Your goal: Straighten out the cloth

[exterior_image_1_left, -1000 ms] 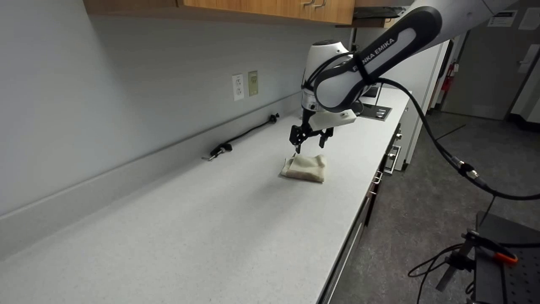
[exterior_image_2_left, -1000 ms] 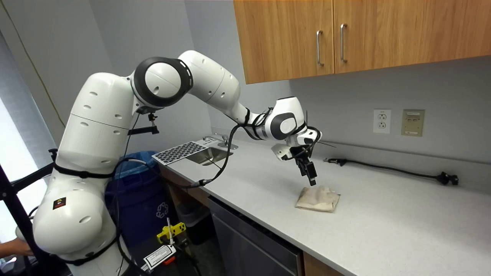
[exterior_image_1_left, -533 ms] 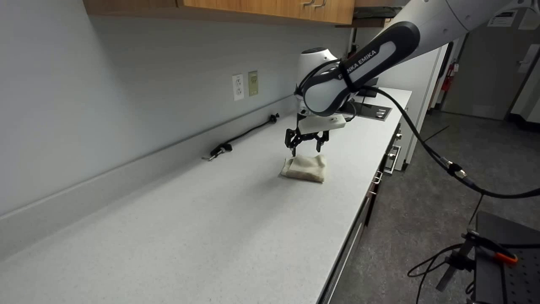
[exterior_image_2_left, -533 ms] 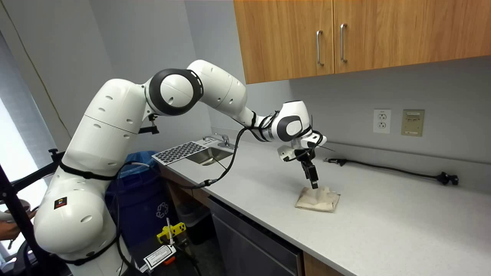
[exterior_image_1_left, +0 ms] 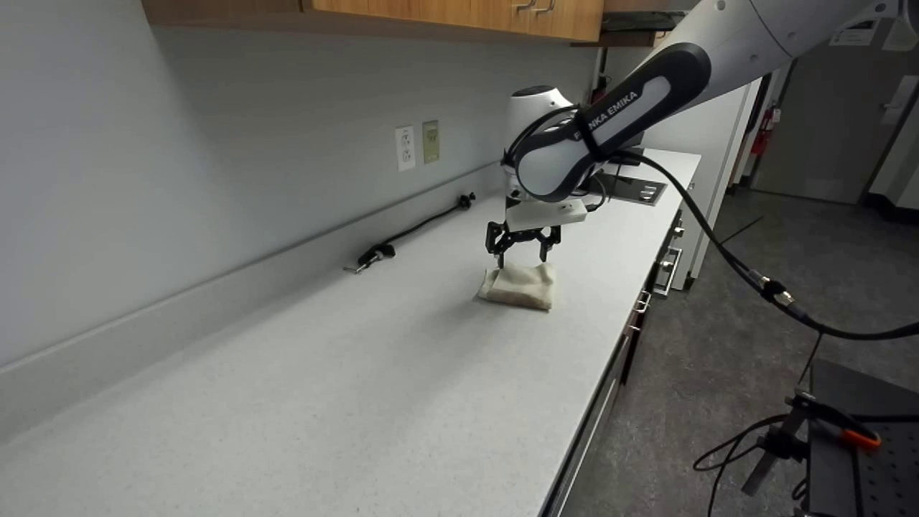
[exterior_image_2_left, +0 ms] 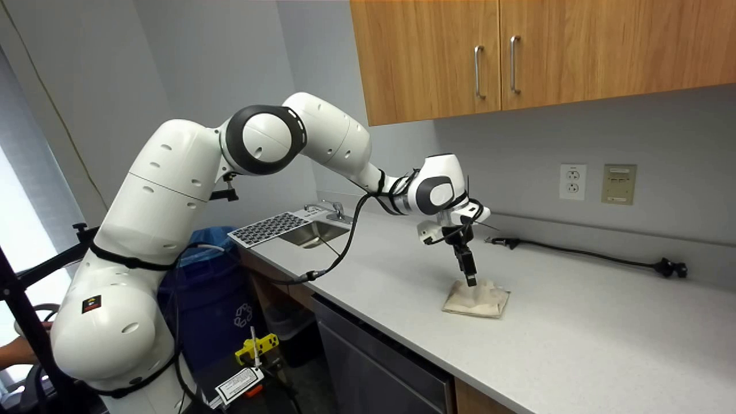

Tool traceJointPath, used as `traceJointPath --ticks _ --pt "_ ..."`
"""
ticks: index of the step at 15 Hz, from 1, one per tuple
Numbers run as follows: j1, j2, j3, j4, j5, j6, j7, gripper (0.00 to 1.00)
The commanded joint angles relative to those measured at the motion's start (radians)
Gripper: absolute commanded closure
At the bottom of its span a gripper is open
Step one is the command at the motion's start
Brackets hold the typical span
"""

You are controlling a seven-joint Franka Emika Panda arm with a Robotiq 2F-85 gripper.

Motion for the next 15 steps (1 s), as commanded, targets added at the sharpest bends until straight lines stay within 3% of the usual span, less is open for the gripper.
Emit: traceJointPath --ticks 1,12,15 --pt "0.005 0.051 -0.032 0.078 0.027 -0.03 0.056 0.0" --pt "0.003 0.16 -0.044 0.219 0.027 -0.059 0.199 0.05" --pt "0.003 0.172 -0.05 0.23 0.022 -0.077 0.228 0.31"
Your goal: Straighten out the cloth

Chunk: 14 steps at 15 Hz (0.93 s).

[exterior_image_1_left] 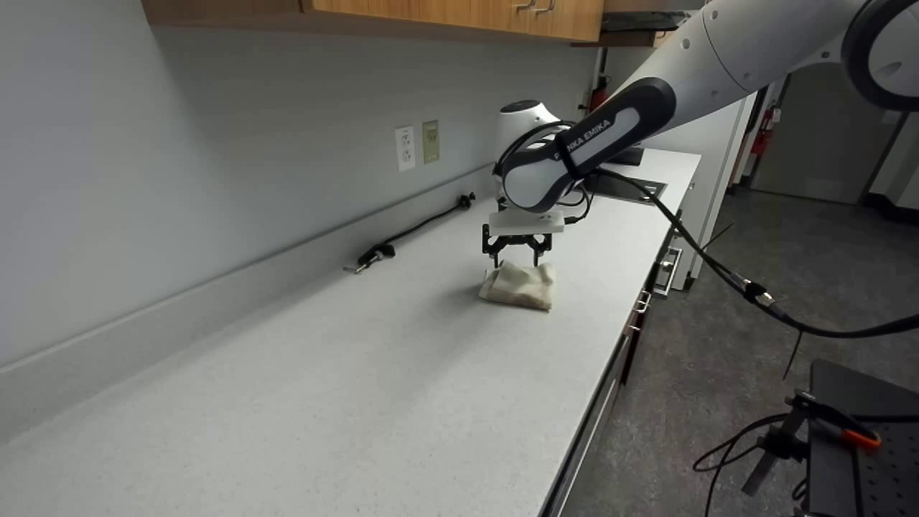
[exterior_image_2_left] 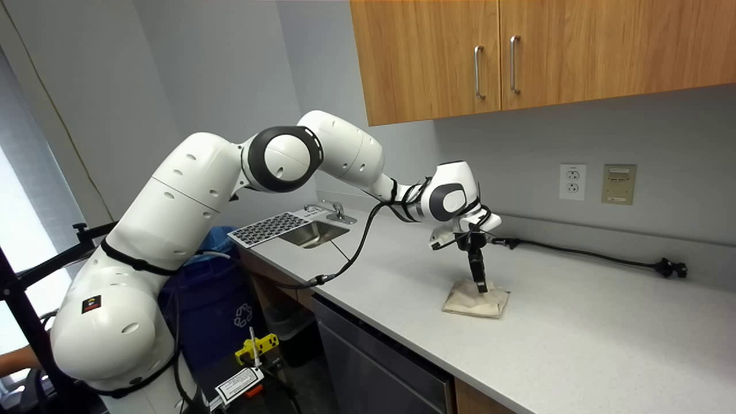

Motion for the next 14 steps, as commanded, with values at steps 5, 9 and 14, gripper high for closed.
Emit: traceJointPath --ticks 5,9,14 --pt "0.006 0.046 -0.023 0.074 0.011 -0.068 0.051 0.69" --pt "0.007 0.047 -0.023 0.082 0.008 -0.083 0.055 0.99" --pt "0.029 0.035 -0.047 0.076 -0.023 -0.053 0.079 1.0"
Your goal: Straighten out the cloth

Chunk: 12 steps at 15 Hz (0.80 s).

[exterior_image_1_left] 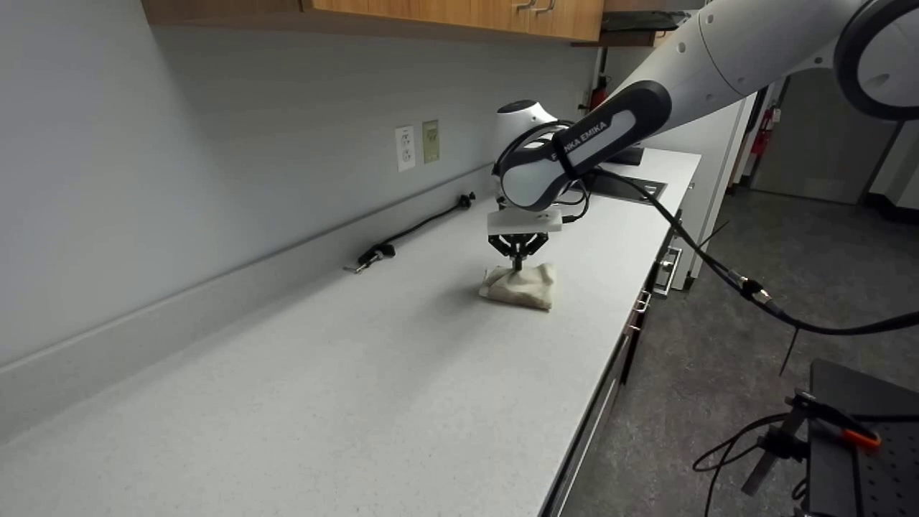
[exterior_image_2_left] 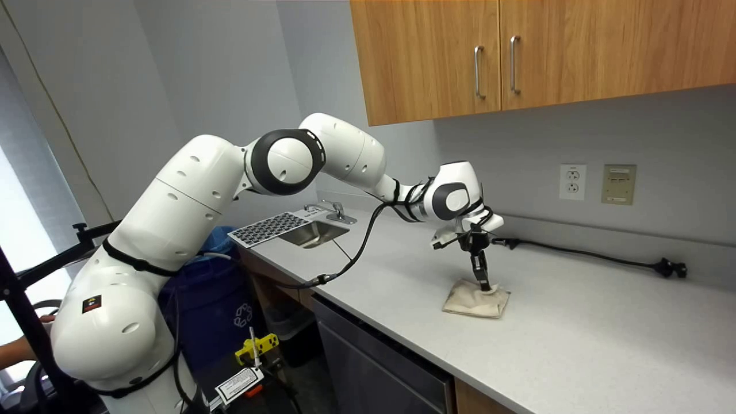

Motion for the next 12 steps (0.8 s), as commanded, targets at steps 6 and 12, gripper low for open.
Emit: traceJointPath --ticks 6,12 --pt "0.032 0.012 -0.031 0.04 -0.032 0.001 0.034 0.78" --pt "0.042 0.009 -0.04 0.033 -0.057 0.034 0.044 1.0"
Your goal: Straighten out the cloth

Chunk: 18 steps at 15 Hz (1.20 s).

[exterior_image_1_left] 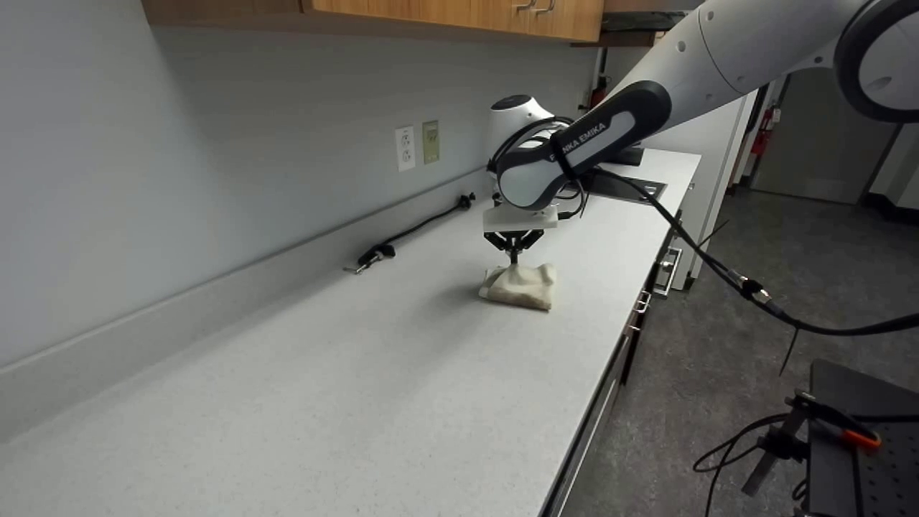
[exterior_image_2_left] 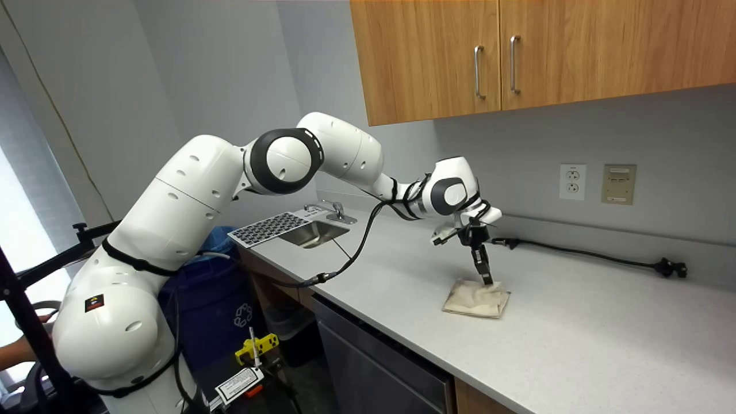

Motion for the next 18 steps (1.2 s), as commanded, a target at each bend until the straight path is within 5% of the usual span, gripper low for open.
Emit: traceJointPath --ticks 1,7,16,18 --pt "0.019 0.01 -0.023 0.013 -0.016 0.028 0.028 1.0" --pt "0.068 -0.028 -0.081 -0.04 -0.081 0.173 0.093 1.0" --pt "0.308 -0.079 -0.418 -0.068 -0.41 0.479 0.445 1.0" --pt "0.335 -0.118 -0.43 -0.109 -0.419 0.471 0.469 1.0"
